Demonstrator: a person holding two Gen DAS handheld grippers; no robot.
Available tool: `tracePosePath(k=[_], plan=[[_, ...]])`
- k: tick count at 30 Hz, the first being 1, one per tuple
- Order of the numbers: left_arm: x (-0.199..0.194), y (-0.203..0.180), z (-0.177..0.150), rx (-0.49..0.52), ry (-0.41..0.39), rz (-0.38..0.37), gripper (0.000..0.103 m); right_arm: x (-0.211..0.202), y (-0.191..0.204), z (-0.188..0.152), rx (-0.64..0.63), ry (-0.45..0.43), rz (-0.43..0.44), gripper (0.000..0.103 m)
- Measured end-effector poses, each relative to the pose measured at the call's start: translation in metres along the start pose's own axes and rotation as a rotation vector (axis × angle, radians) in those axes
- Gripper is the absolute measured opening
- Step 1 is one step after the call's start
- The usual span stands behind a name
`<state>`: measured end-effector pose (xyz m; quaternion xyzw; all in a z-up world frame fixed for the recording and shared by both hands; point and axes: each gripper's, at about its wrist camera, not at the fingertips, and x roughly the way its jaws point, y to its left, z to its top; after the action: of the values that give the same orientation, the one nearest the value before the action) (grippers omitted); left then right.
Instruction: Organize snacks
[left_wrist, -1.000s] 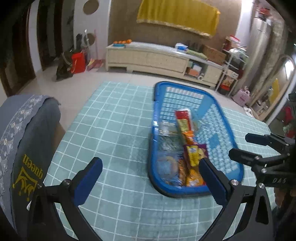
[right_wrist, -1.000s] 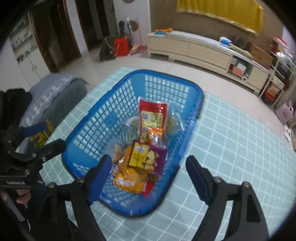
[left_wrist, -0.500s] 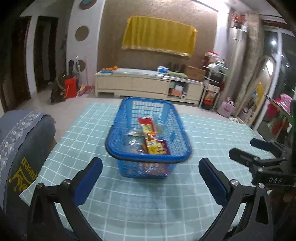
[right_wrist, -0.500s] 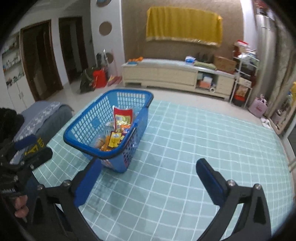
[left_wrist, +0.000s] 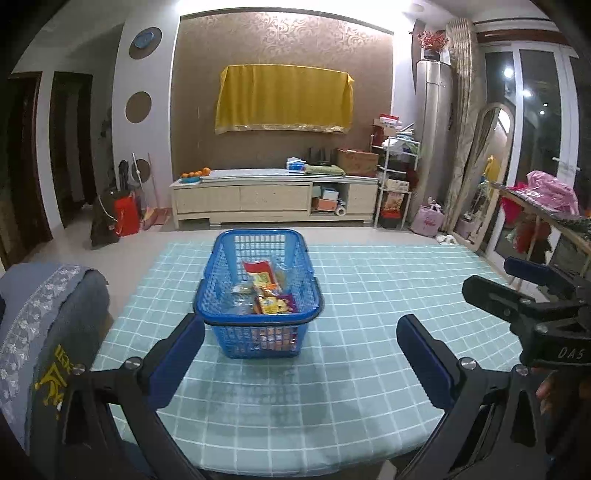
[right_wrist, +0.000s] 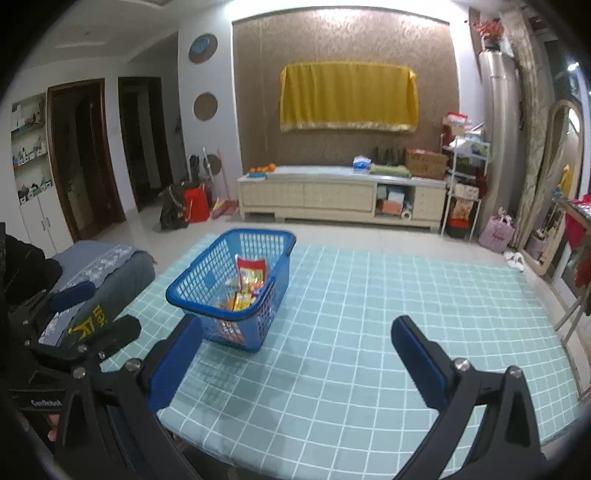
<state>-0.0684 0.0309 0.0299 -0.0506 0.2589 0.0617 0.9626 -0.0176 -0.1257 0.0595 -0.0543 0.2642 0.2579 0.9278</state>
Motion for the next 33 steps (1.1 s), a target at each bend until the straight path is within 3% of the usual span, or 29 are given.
tracePosePath(k=[10, 33], plan=[[-0.006, -0.004, -0.005, -0.013, 0.003, -0.039, 0.103, -0.012, 0.003, -0.014, 0.006, 0.006, -0.013, 0.103], [-0.011, -0.006, -0.012, 0.012, 0.001, -0.017, 0.103, -0.02, 0.014, -0.023, -0.019, 0.008, -0.016, 0.103]])
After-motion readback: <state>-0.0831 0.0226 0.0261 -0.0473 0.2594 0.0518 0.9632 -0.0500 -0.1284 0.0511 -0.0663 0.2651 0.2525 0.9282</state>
